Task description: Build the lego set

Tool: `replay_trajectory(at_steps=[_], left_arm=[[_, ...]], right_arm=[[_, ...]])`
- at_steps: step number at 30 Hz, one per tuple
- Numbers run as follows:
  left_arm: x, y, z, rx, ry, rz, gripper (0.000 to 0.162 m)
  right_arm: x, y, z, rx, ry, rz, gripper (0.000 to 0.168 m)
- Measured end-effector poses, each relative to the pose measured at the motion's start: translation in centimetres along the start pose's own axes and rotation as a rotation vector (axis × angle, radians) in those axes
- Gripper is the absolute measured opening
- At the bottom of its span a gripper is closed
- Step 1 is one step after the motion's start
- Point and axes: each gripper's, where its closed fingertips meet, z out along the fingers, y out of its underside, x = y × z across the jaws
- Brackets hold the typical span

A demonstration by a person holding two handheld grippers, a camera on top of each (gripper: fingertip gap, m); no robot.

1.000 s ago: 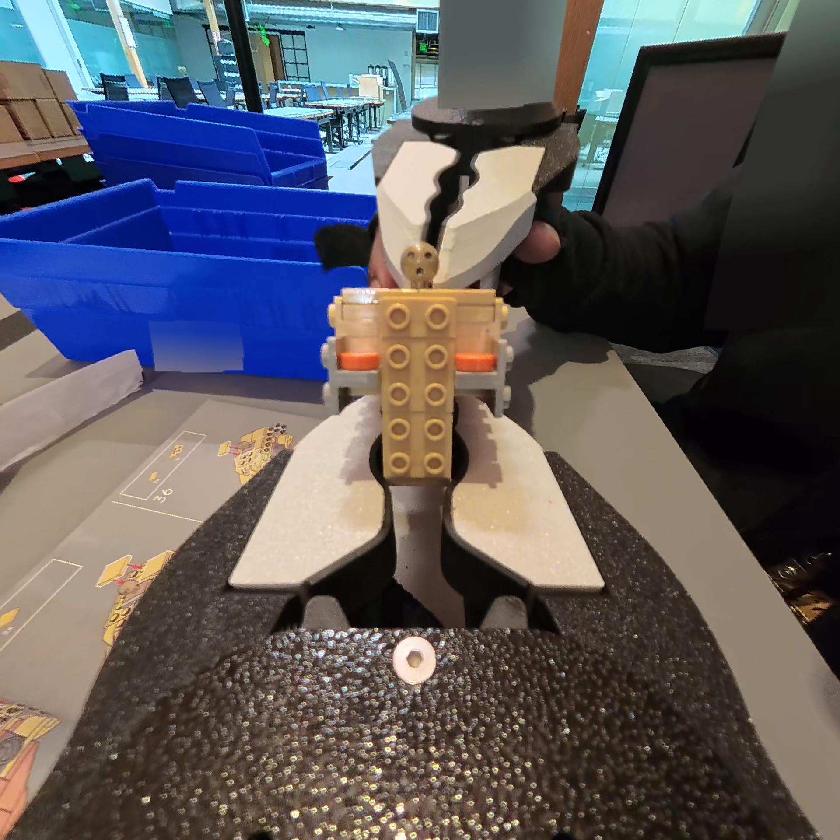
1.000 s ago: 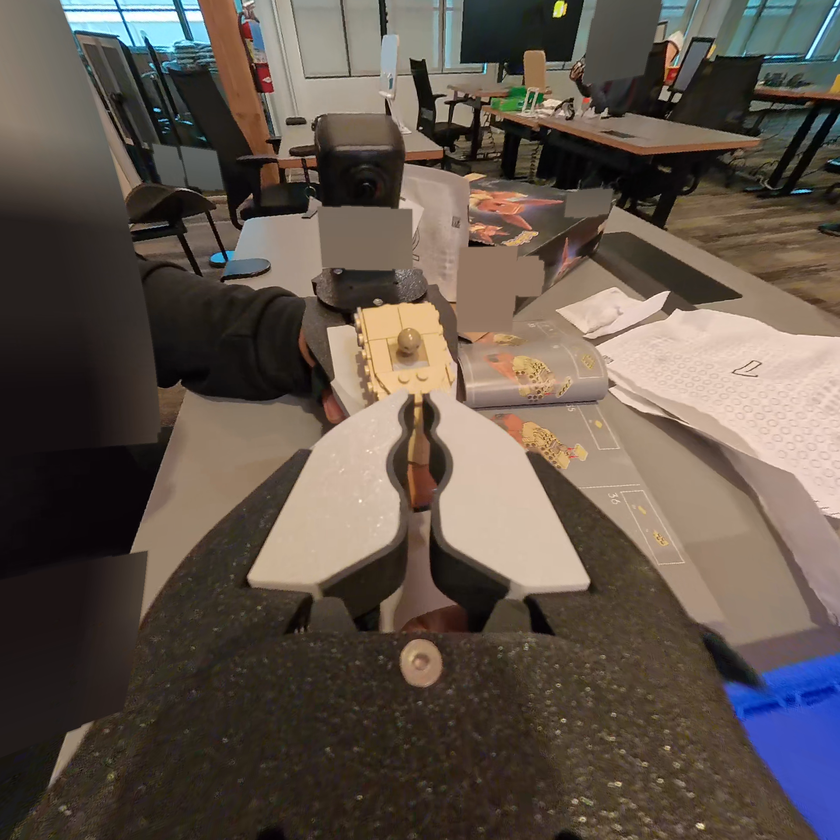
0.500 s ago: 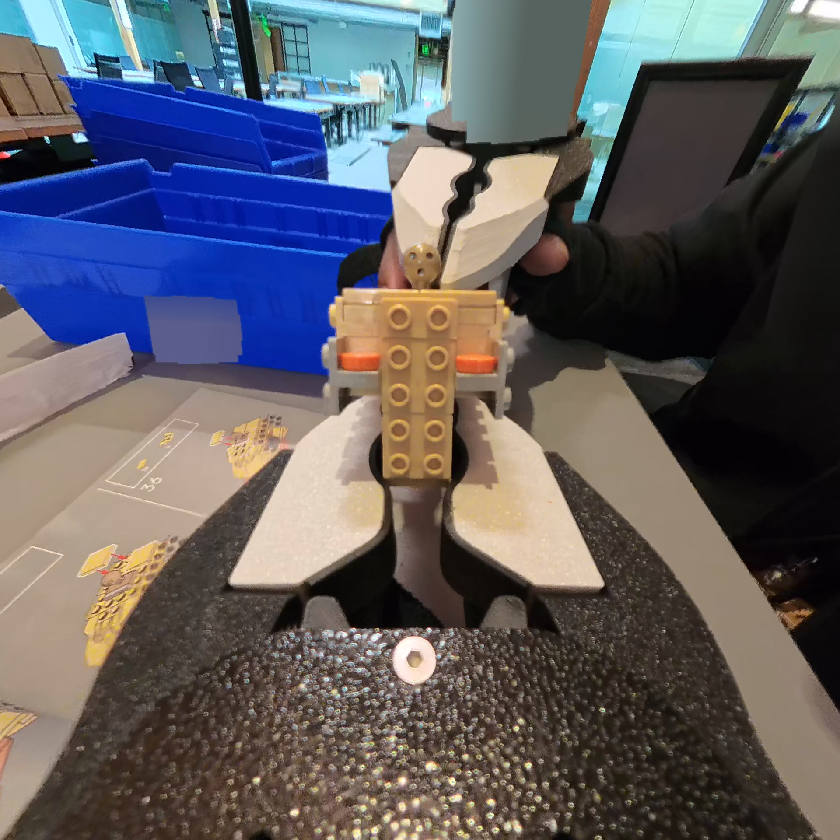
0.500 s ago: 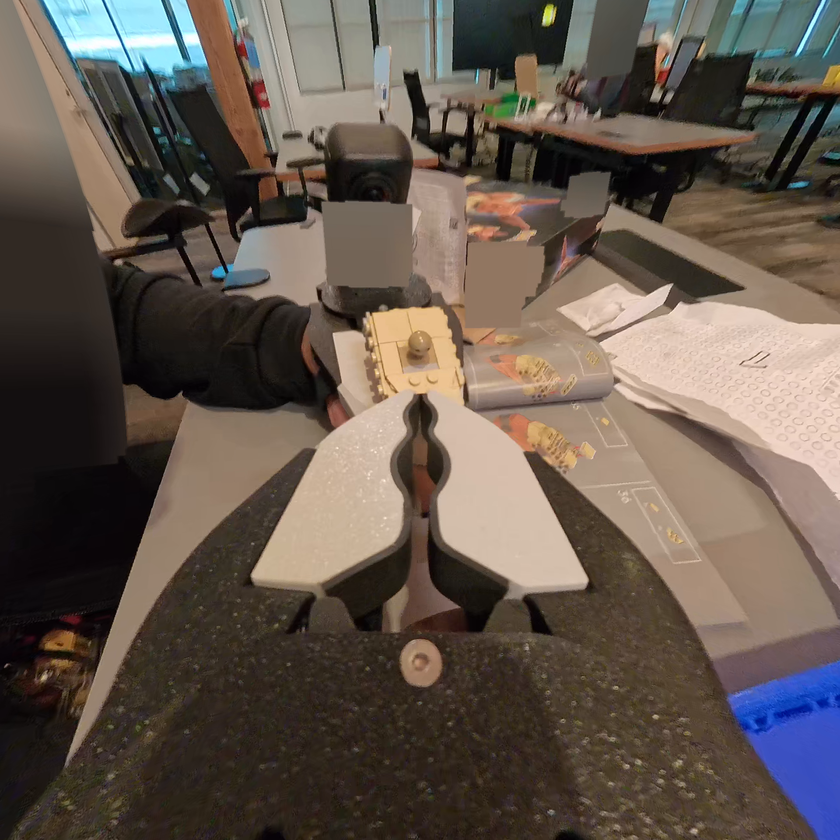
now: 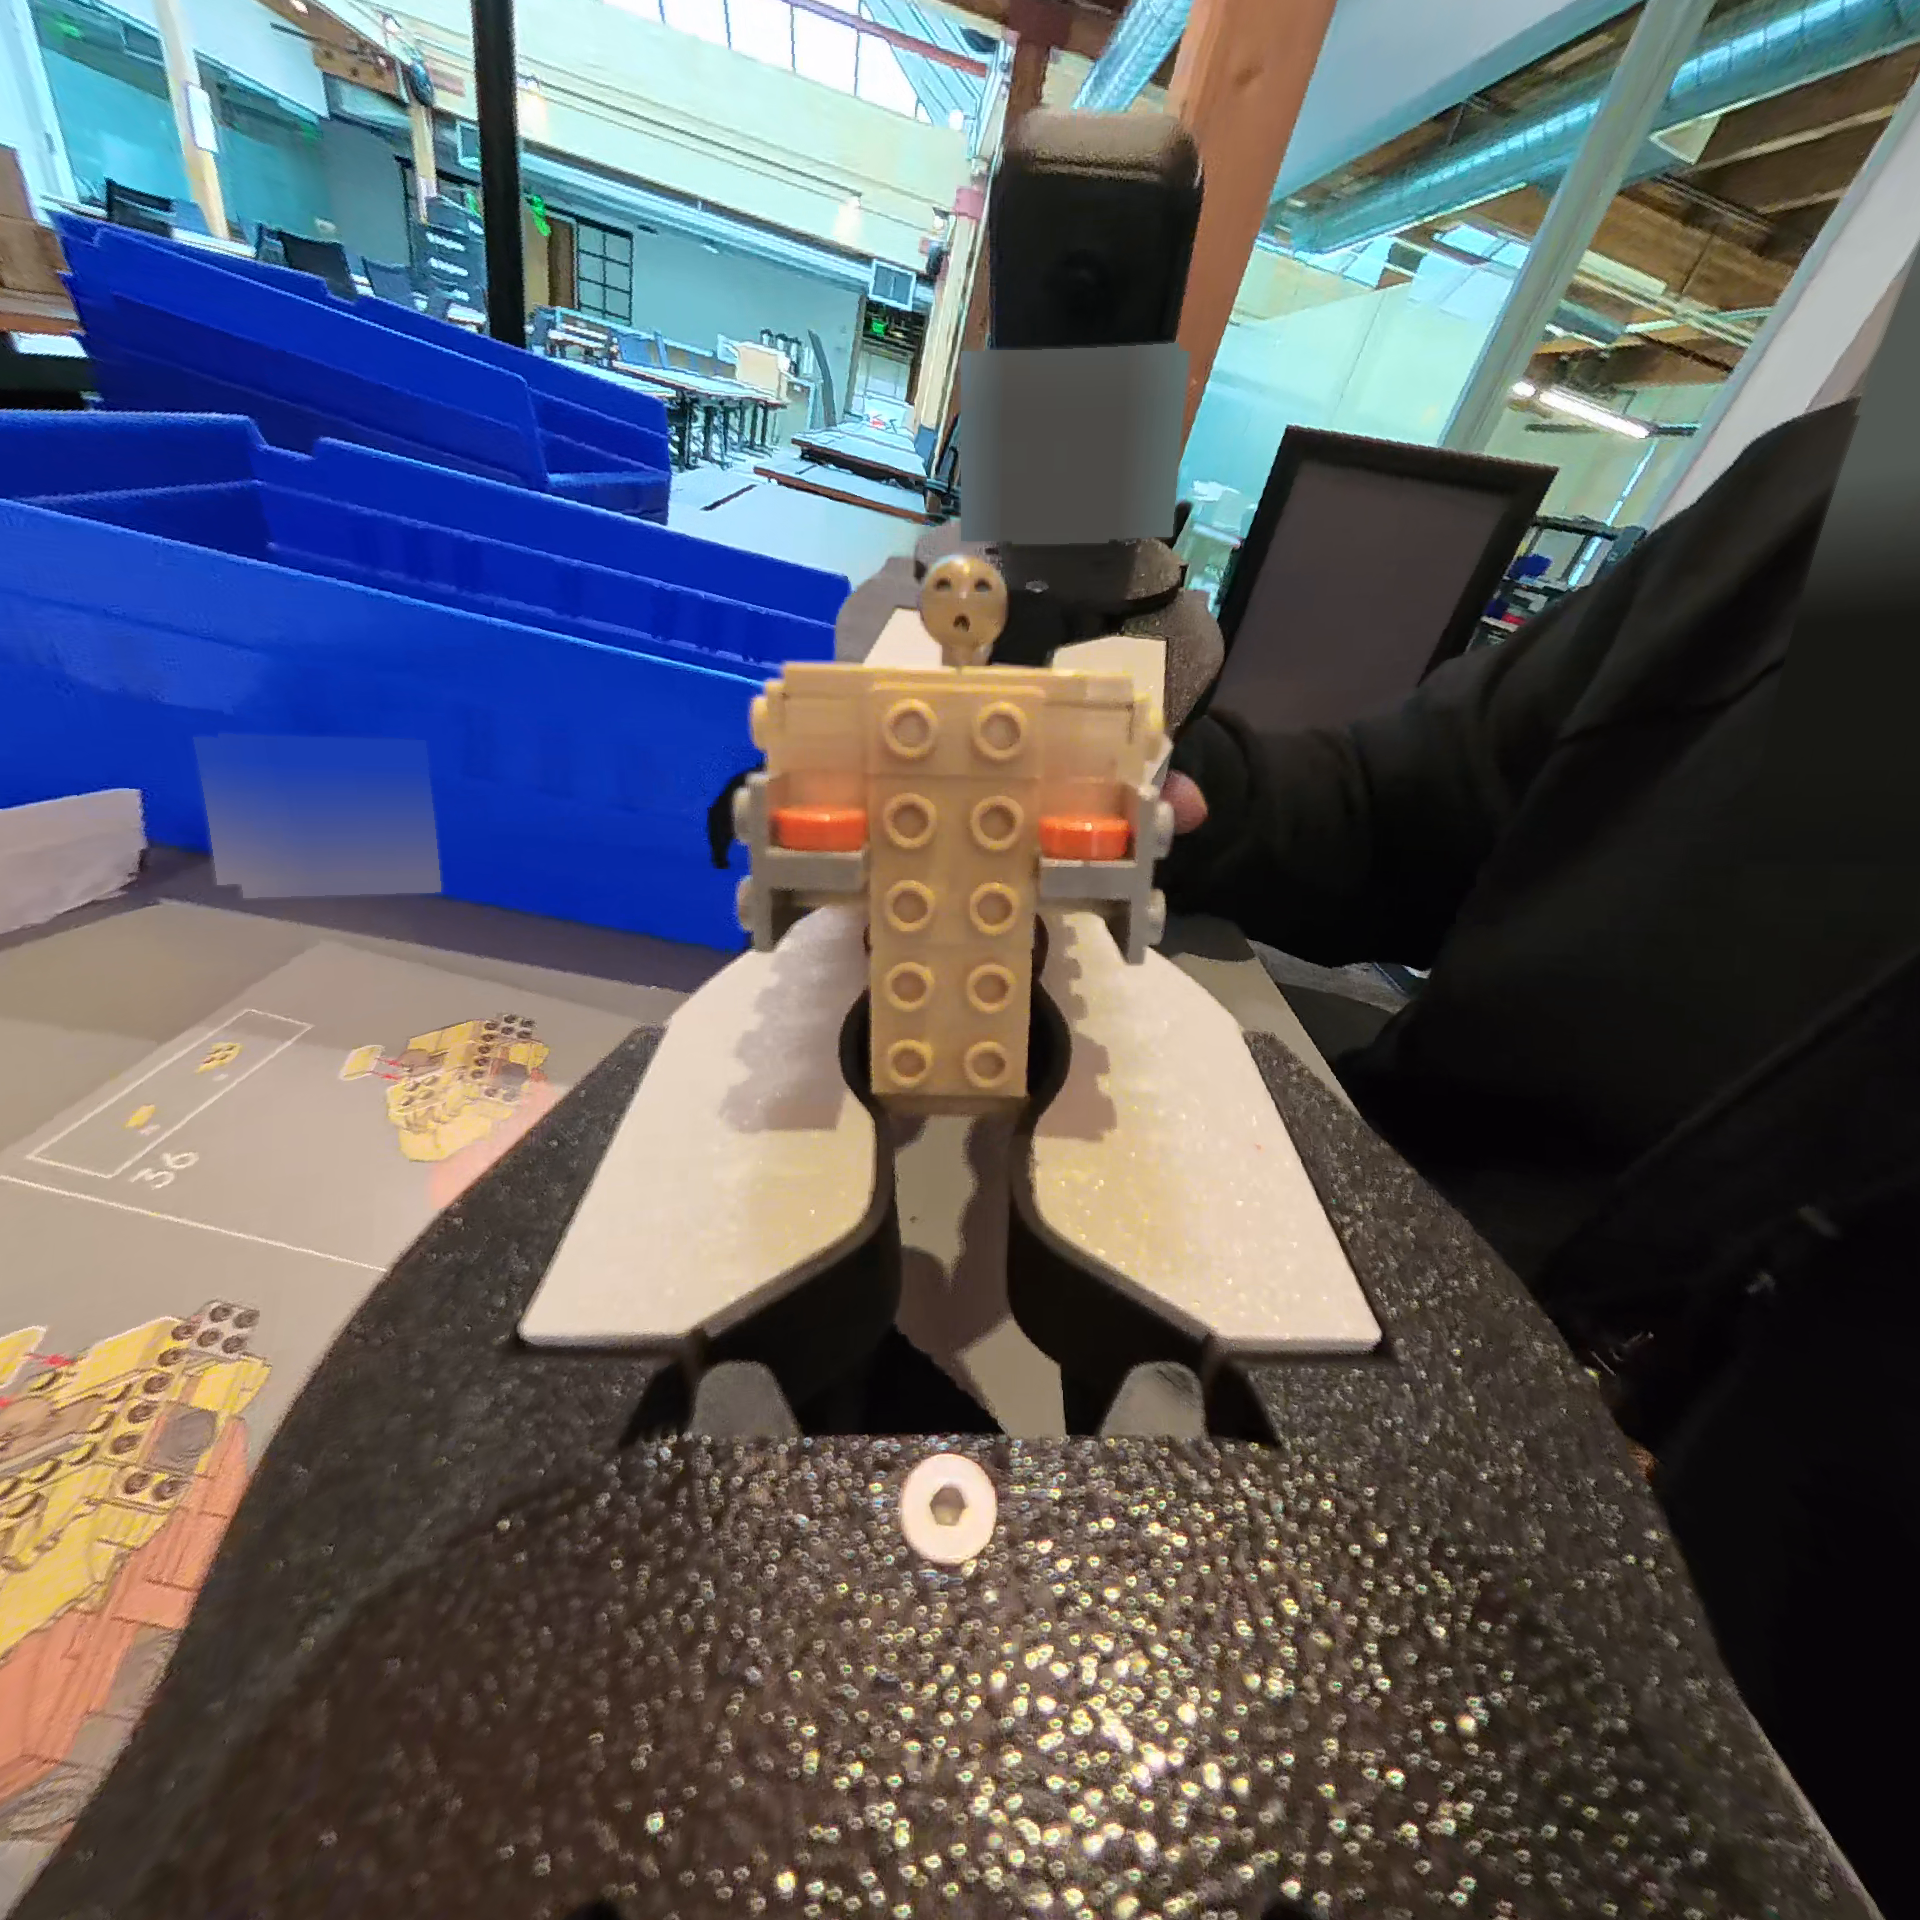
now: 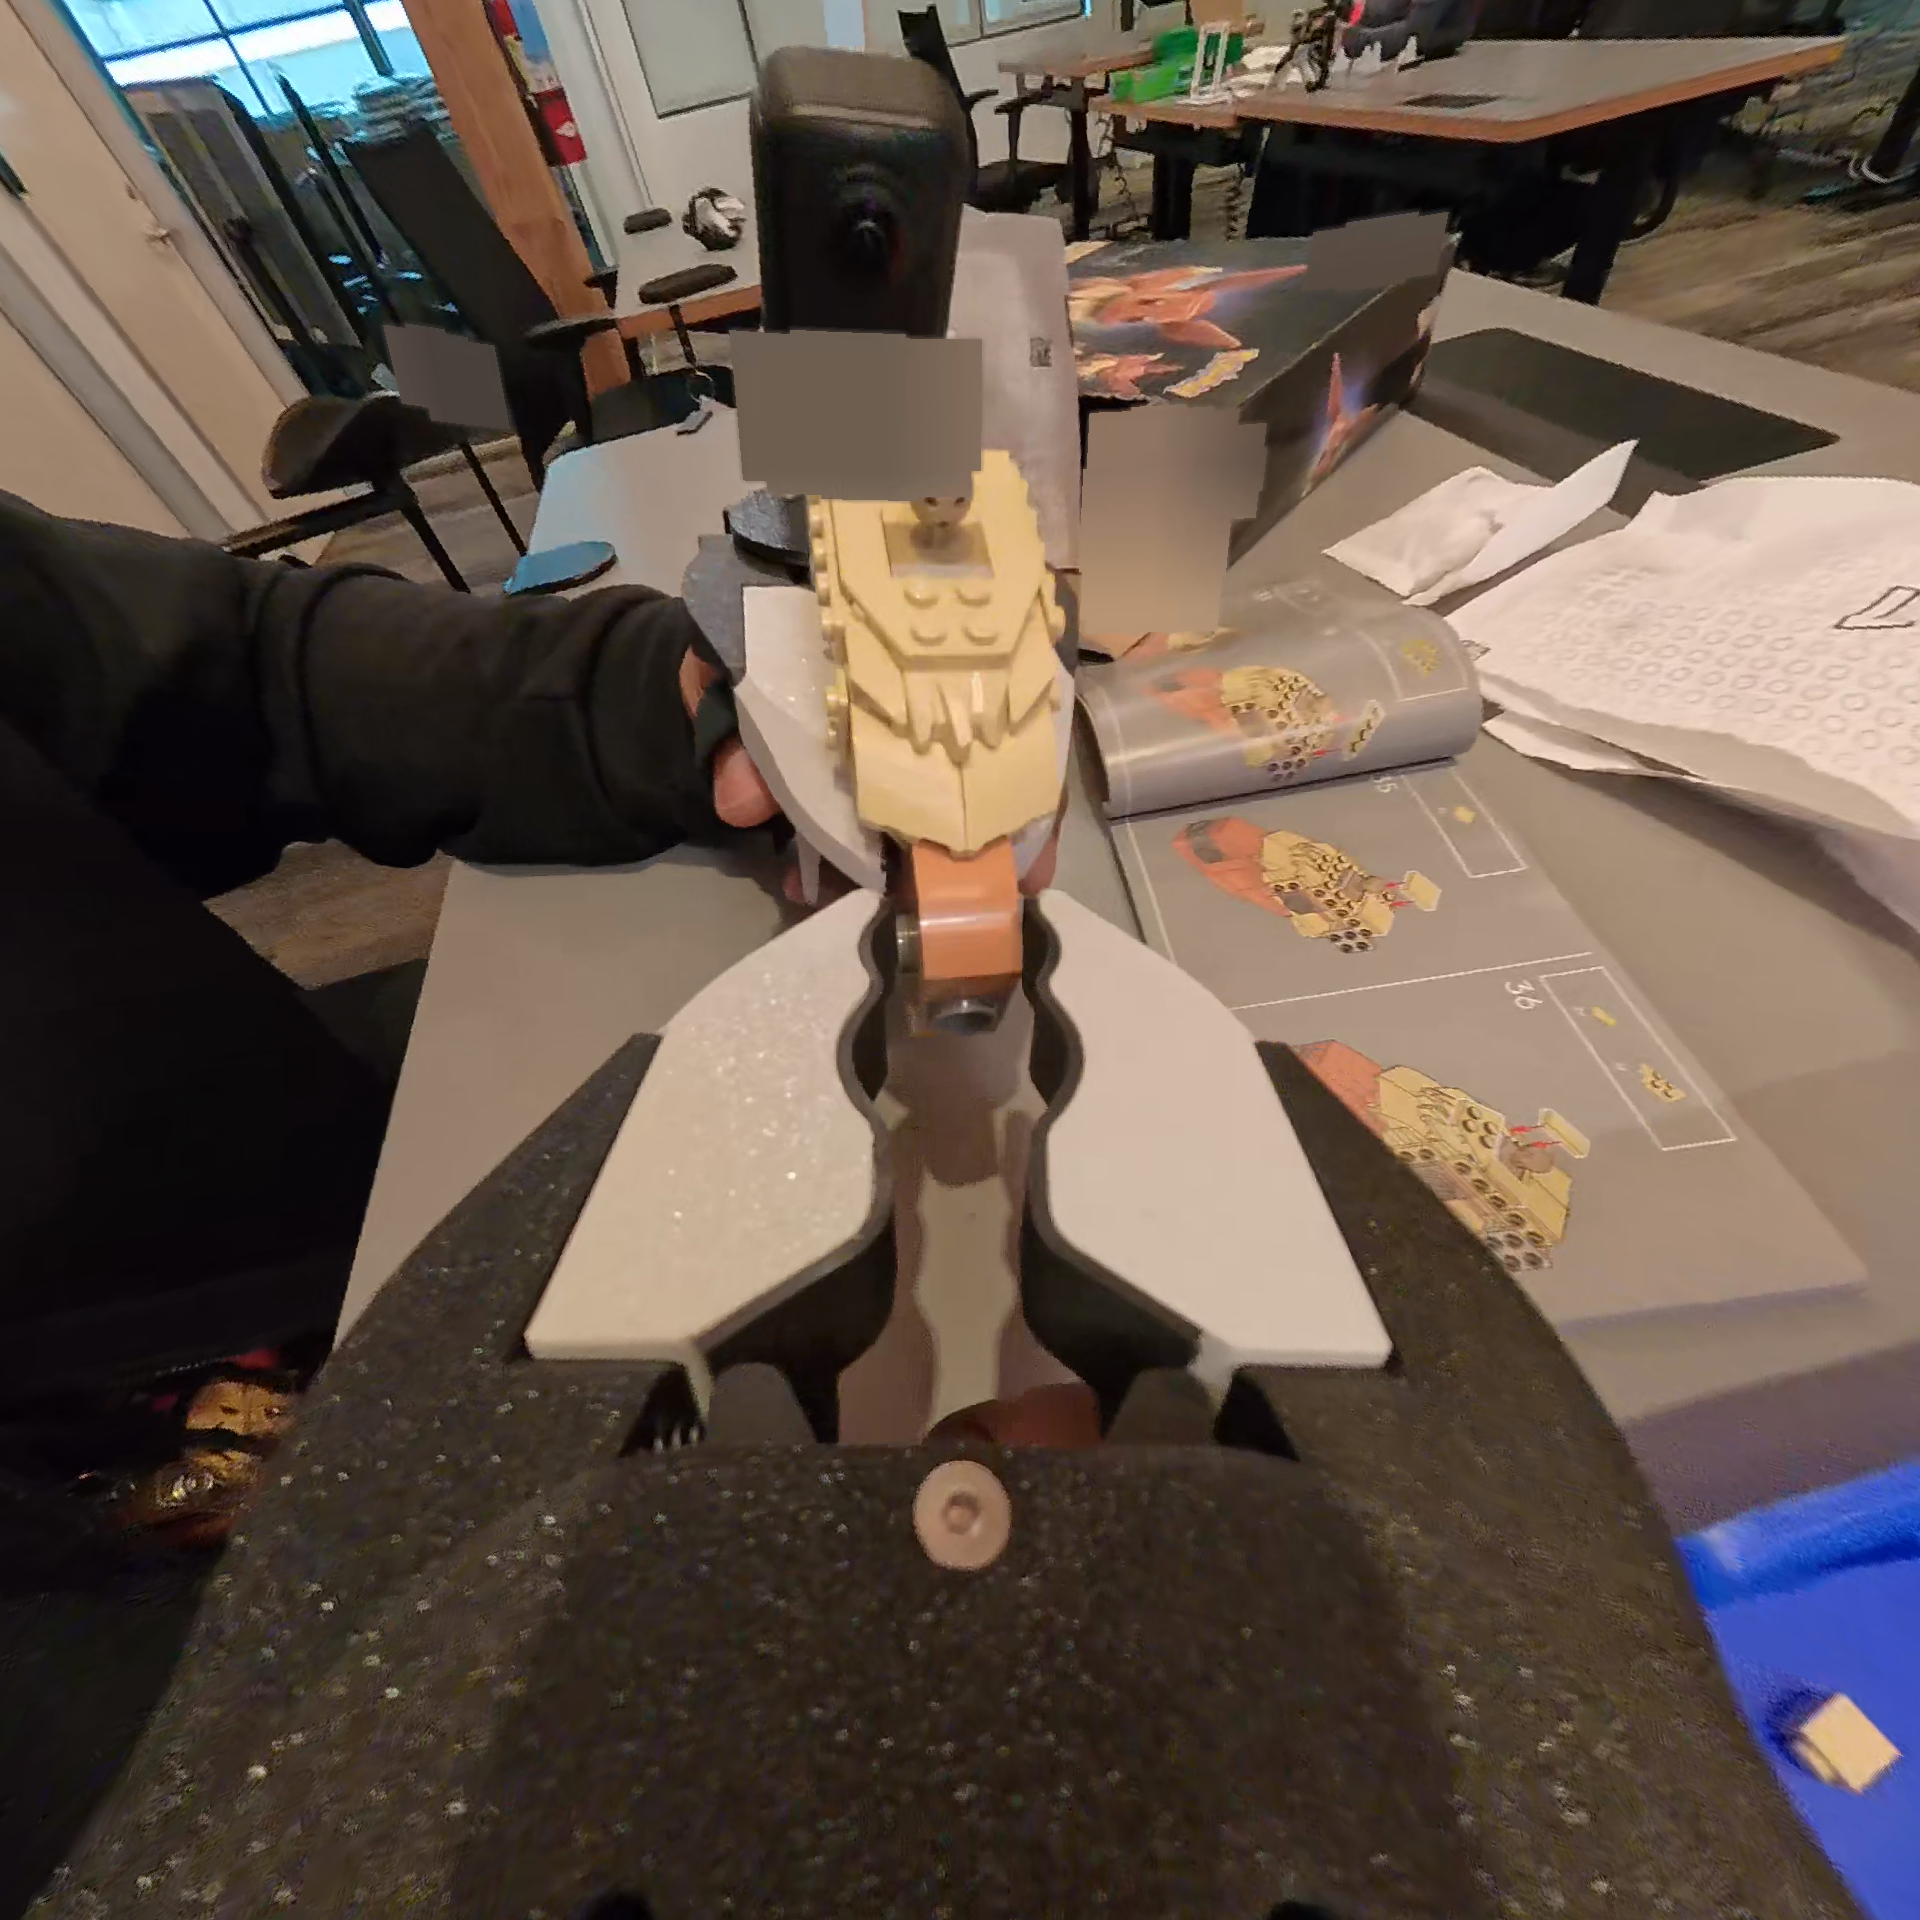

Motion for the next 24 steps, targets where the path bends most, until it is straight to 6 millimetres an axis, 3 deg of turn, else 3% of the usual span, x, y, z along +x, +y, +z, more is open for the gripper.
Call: replay_trajectory(at_steps=[3,7,17,24], left_arm=[[0.5,0.9,-0.1,-0.073,0.034,-0.001,0.026],[-0.1,4.0,-1.2,-0.319,-0.008,0.099,0.034],[0.5,10.9,-2.9,-0.775,0.001,0.216,0.027],[0.4,11.2,-3.5,-0.842,-0.037,0.265,0.028]], right_arm=[[-0.5,0.5,-0.2,-0.01,-0.01,-0.018,0.019],[-1.1,1.4,-1.1,-0.019,0.008,-0.056,0.017],[-2.2,5.8,-0.9,-0.2,0.003,-0.087,0.017],[-2.3,7.3,-0.9,-0.282,-0.004,-0.083,0.017]])
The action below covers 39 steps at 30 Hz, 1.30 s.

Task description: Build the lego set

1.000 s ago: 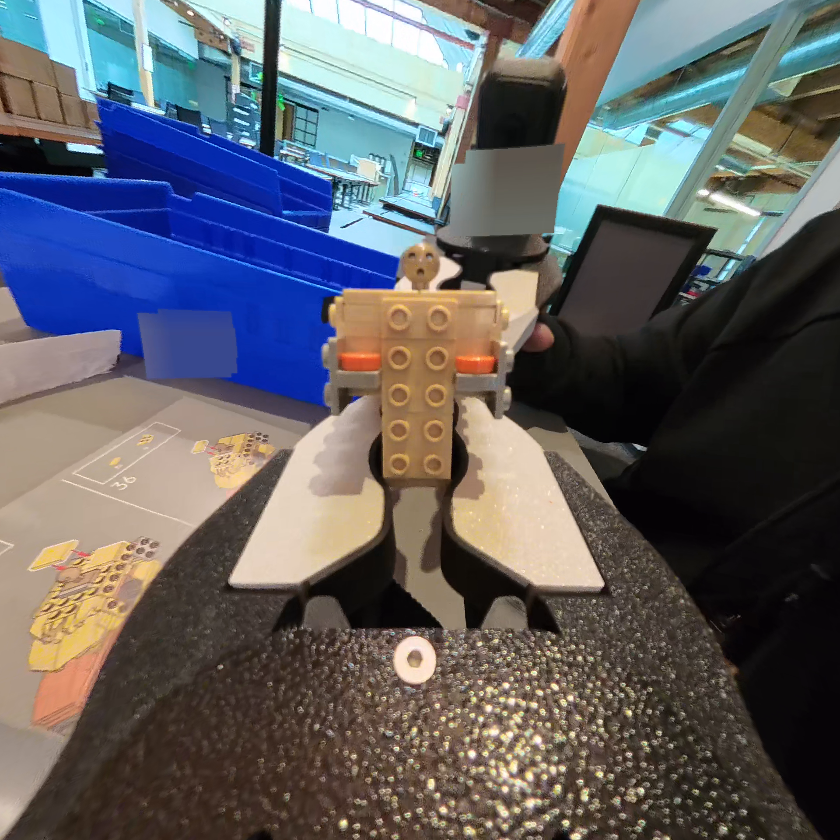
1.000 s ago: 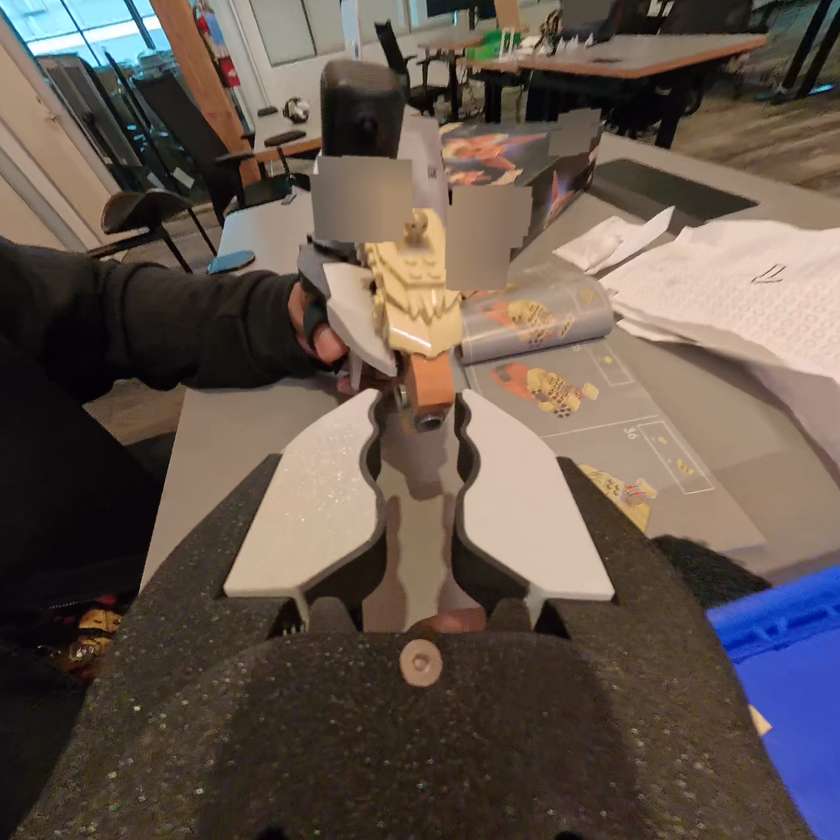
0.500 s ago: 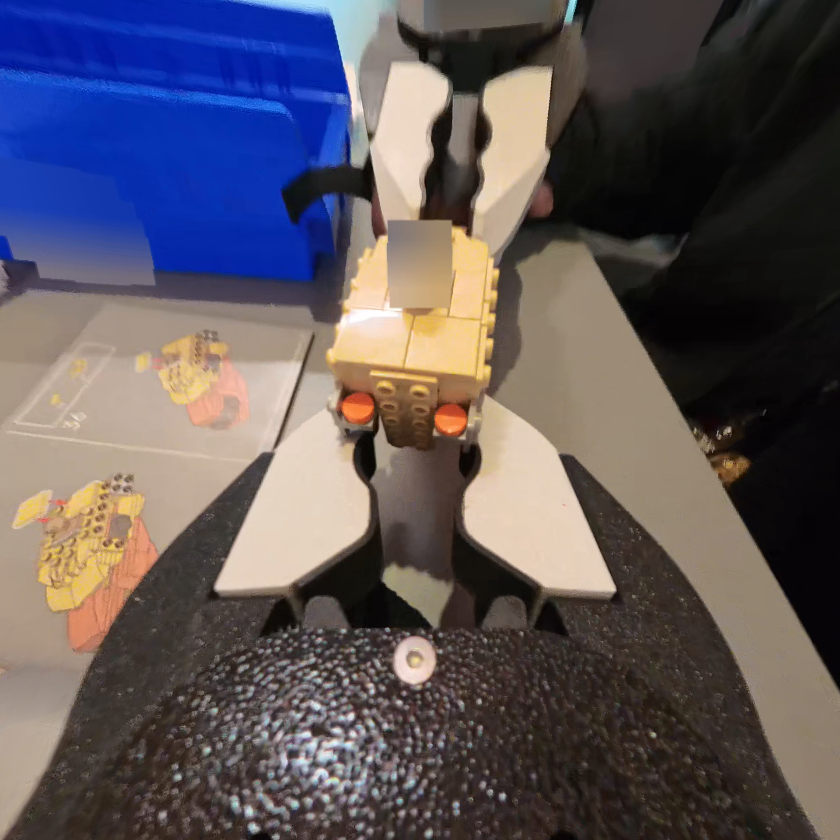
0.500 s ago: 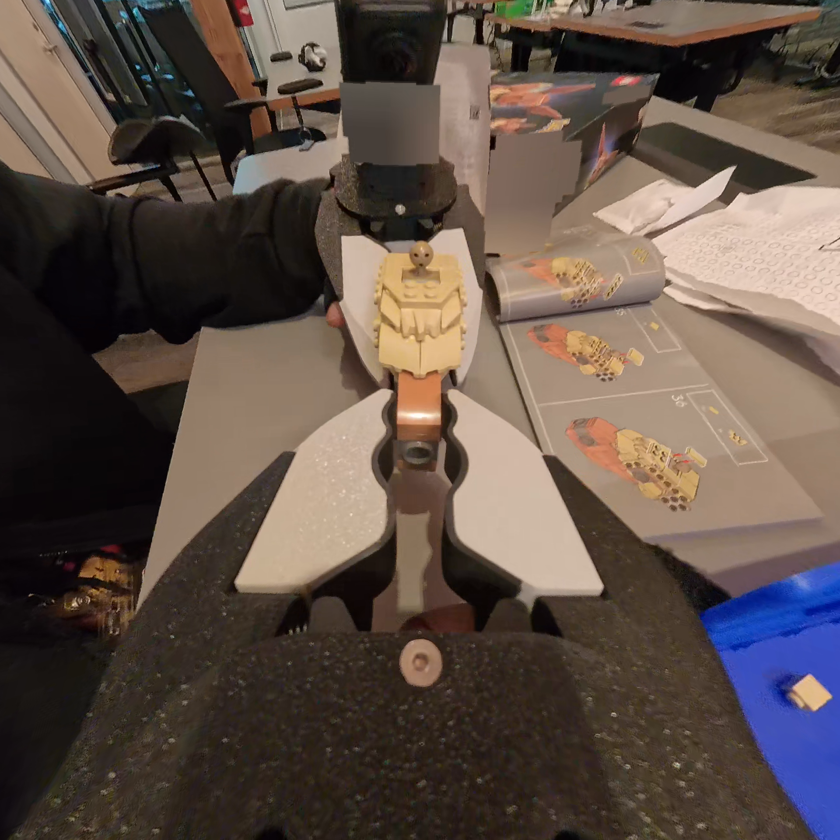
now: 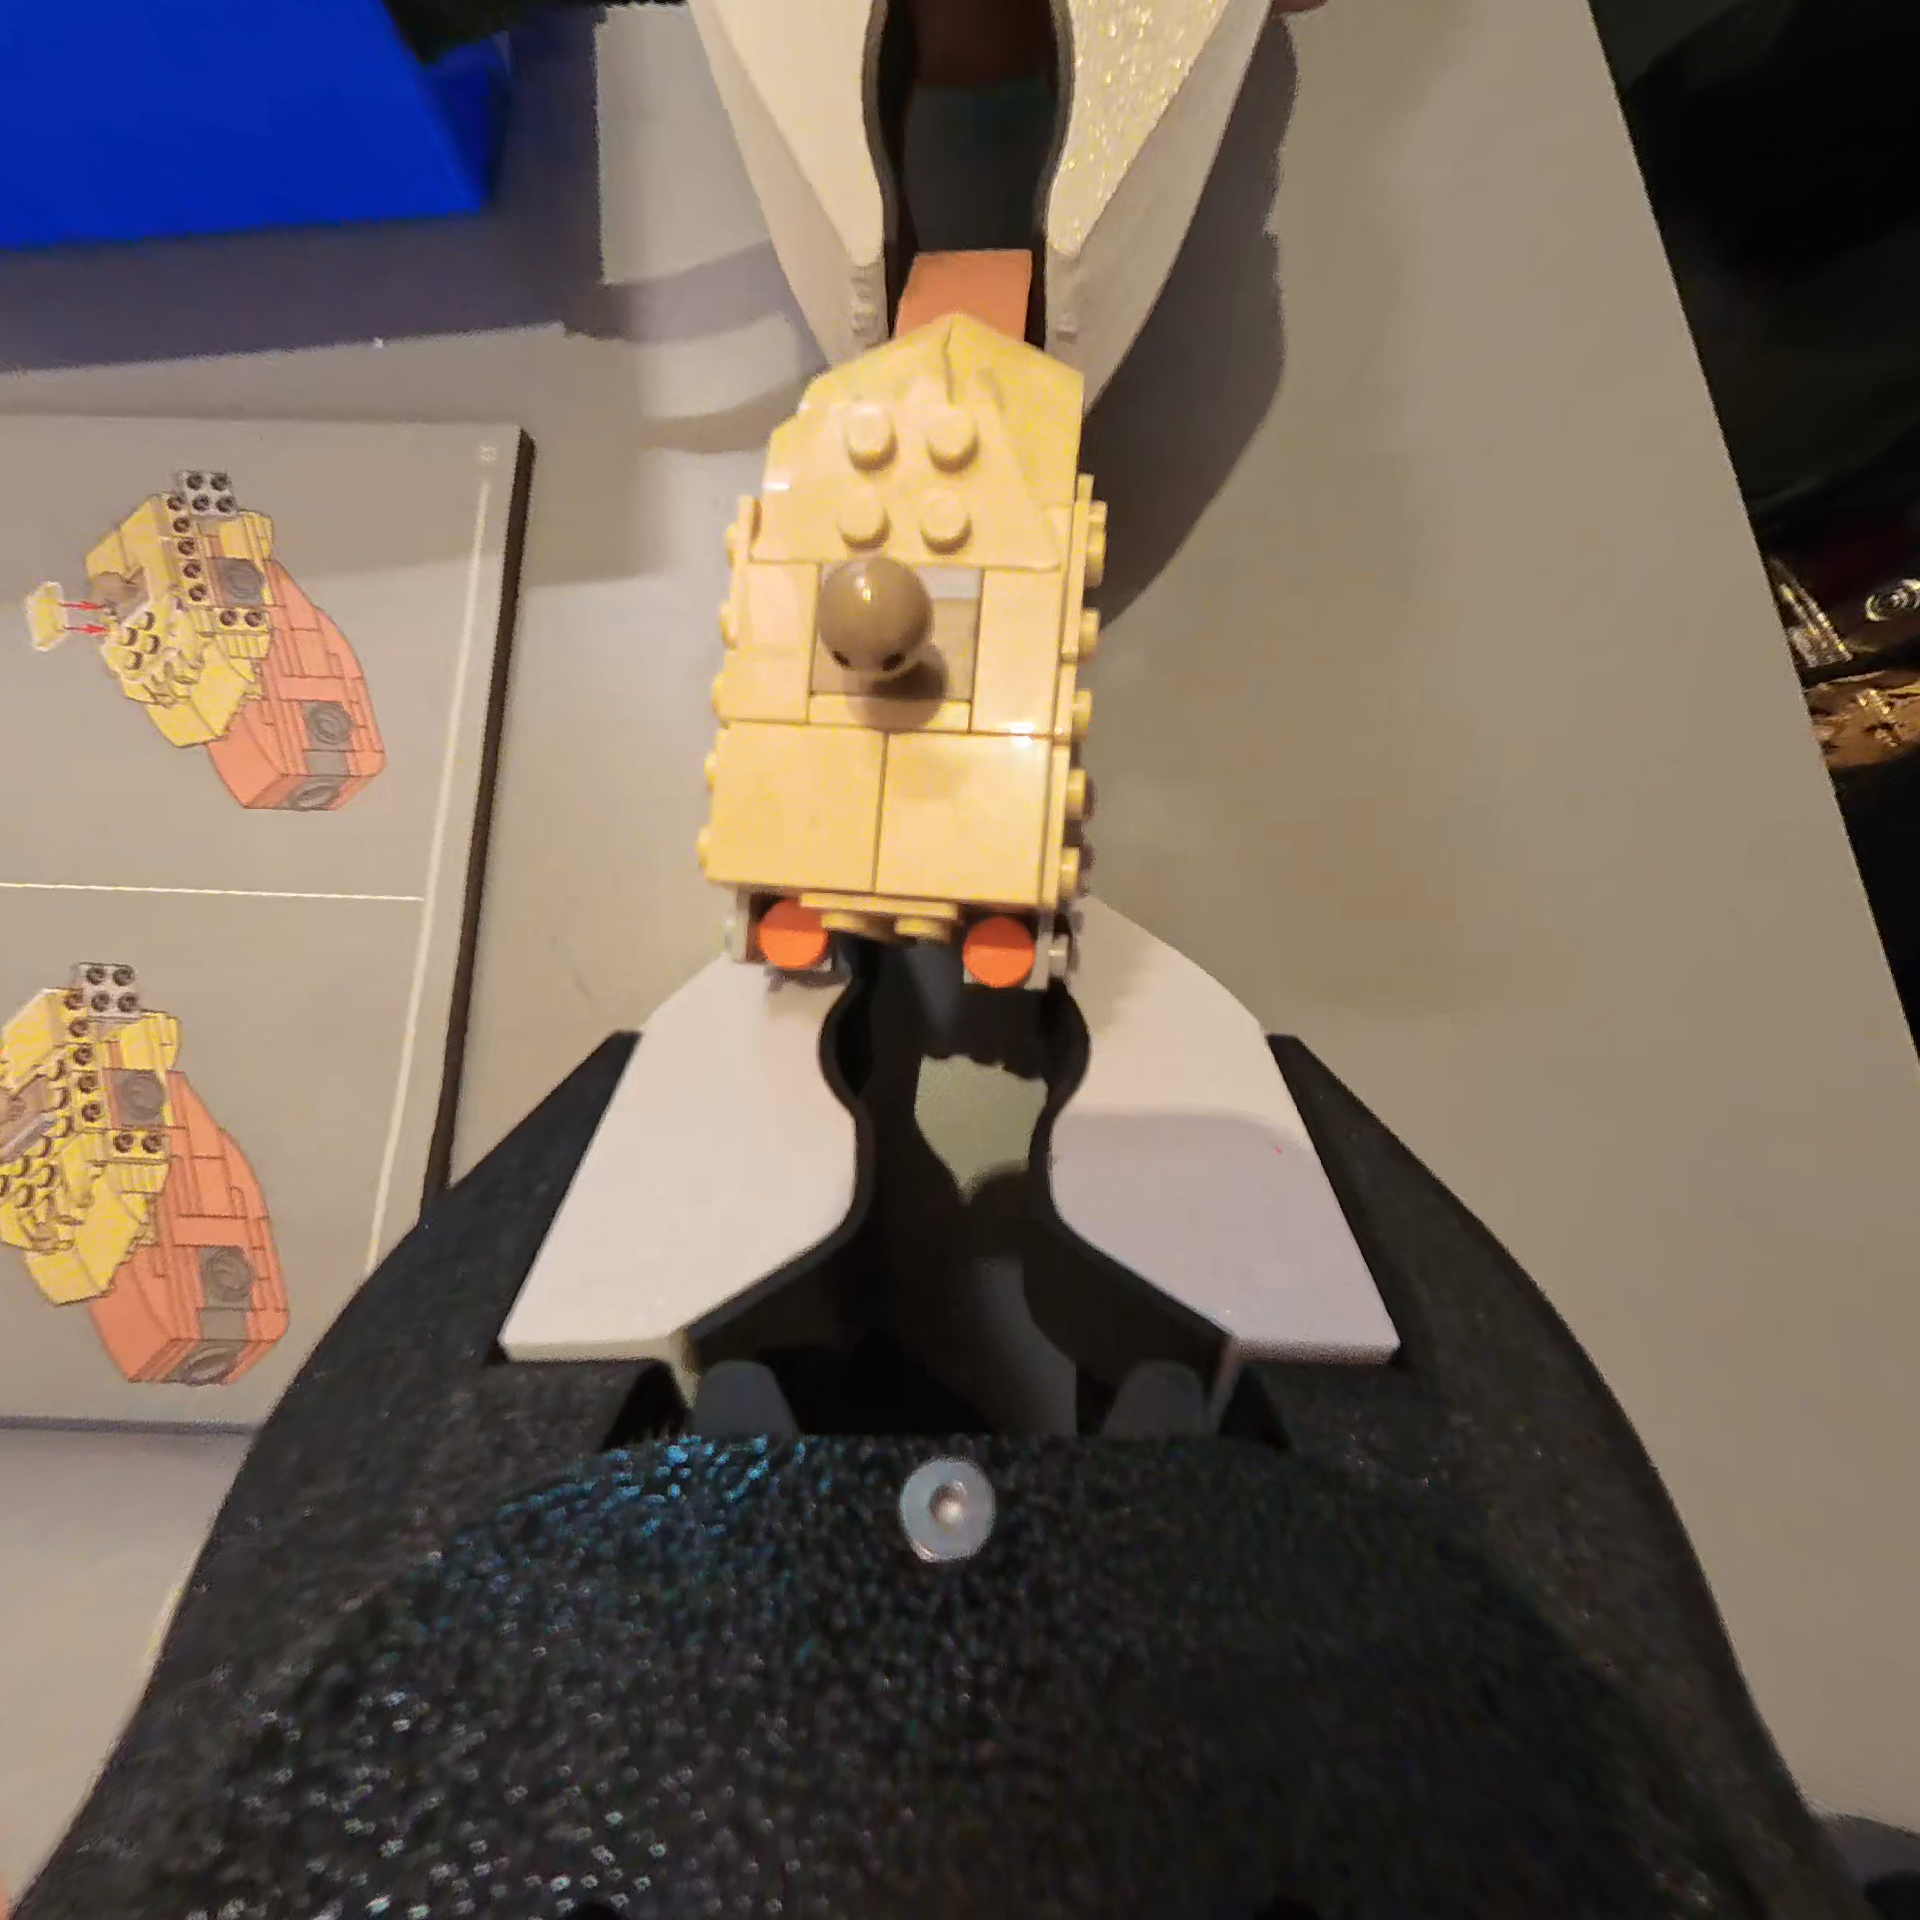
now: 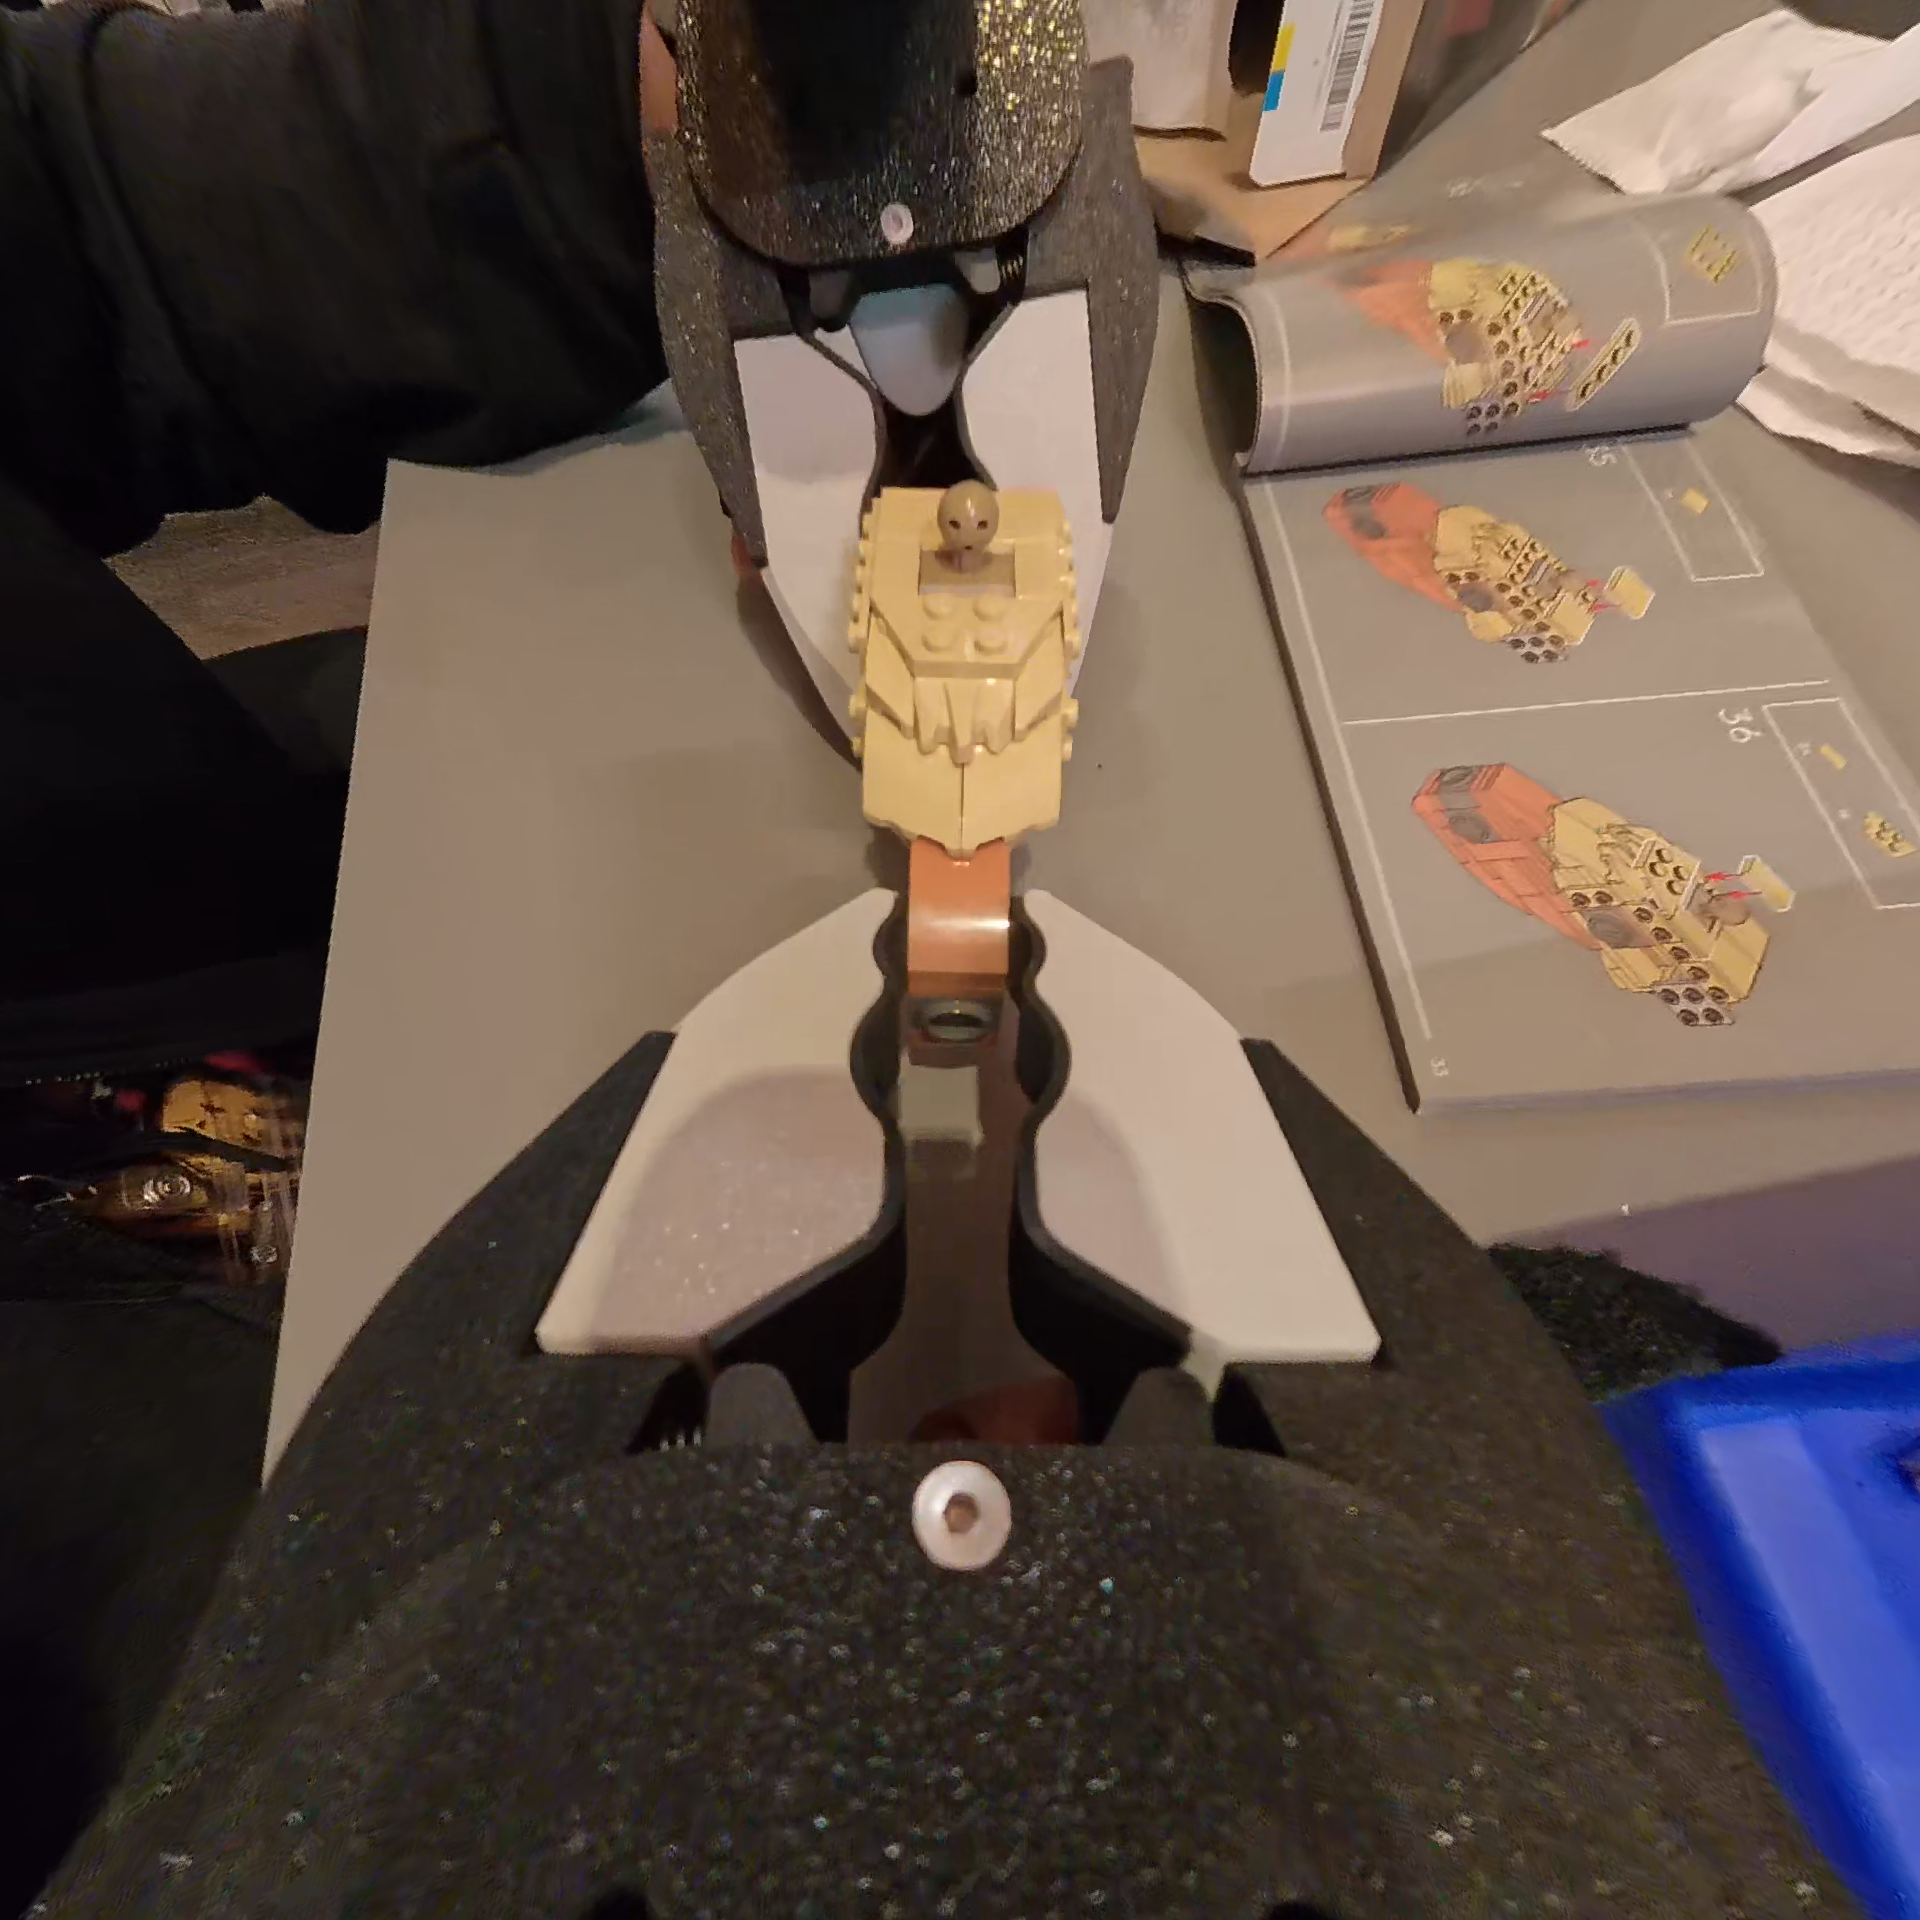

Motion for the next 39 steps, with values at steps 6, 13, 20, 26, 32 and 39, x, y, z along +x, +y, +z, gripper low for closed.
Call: replay_trajectory(at_steps=[6,13,20,26,32,39], left_arm=[[-0.1,1.5,-1.3,-0.053,-0.005,0.009,0.034],[0.6,3.1,-3.1,-0.104,0.019,-0.004,0.039],[-0.3,1.6,-6.1,0.059,-0.029,-0.047,0.038],[-5.0,-2.7,-8.7,0.345,-0.26,-0.054,0.039],[-10.2,-5.7,-8.9,0.483,-0.499,-0.078,0.041],[-12.3,-5.8,-3.1,0.305,-0.458,-0.177,0.037]], right_arm=[[-0.1,0.5,0.0,-0.02,-0.013,-0.01,0.018],[-0.3,0.9,-0.2,-0.029,-0.044,-0.021,0.018],[0.1,0.4,-1.9,0.046,-0.04,-0.078,0.026],[0.2,-0.3,-4.9,0.184,-0.014,-0.21,0.026],[1.4,0.4,-6.2,0.248,0.056,-0.277,0.026],[2.4,0.6,-6.0,0.245,0.056,-0.115,0.023]])
